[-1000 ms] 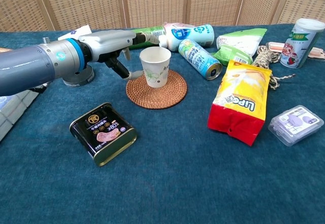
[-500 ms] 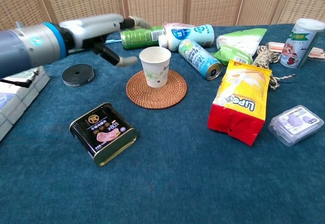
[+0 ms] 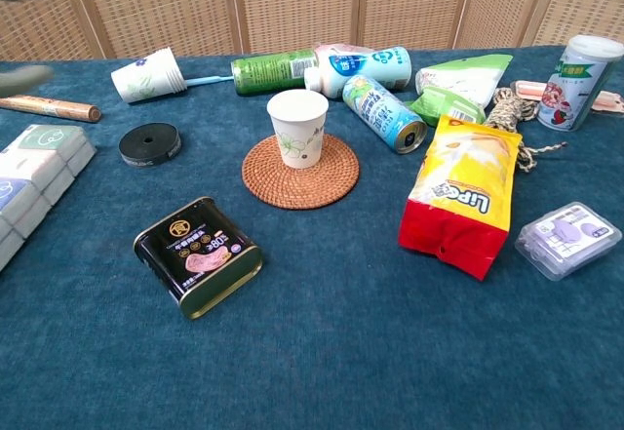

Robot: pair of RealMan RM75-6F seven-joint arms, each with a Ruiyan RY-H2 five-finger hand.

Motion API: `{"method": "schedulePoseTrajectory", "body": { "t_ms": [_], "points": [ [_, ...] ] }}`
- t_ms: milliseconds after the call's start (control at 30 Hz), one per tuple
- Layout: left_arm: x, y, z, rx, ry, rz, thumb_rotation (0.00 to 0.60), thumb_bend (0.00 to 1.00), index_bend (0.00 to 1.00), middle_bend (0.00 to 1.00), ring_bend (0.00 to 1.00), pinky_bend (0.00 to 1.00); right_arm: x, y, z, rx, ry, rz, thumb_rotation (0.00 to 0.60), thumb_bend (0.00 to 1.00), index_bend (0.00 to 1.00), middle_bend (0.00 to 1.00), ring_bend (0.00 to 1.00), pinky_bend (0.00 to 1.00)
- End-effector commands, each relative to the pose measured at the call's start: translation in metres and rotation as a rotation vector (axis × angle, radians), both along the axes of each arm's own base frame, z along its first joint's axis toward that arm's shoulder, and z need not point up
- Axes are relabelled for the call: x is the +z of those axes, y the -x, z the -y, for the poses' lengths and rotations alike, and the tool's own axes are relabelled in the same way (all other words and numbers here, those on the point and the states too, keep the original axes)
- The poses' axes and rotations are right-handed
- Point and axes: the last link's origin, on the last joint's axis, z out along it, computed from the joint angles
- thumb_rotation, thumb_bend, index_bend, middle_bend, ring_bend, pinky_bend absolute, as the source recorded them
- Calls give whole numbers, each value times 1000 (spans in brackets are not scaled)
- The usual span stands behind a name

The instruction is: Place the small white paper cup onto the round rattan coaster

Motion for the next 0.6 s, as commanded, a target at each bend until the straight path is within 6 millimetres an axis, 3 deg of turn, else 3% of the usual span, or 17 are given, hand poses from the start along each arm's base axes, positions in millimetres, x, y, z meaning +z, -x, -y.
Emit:
{"method": "schedulePoseTrajectory", "body": {
  "t_ms": [33, 233, 333, 600],
  "points": [
    [33, 32, 53, 98, -71, -44, 452, 446, 0, 0, 0, 0, -5, -5, 6, 14, -8, -23, 600, 145, 0, 0, 0, 0],
    [54, 69, 100, 234, -135, -84, 451, 445, 0, 0, 0, 0, -14, -14, 16, 31, -26, -53, 600, 144, 0, 0, 0, 0],
    [61, 82, 114, 274, -173, -109, 448, 445, 0, 0, 0, 0, -17, -18, 20, 37, -37, -70, 600, 144, 0, 0, 0, 0],
    [58, 92, 113, 292, -172, -79, 453, 444, 0, 0, 0, 0, -21, -25, 26, 38, -51, -80, 600, 145, 0, 0, 0, 0]
  ]
}}
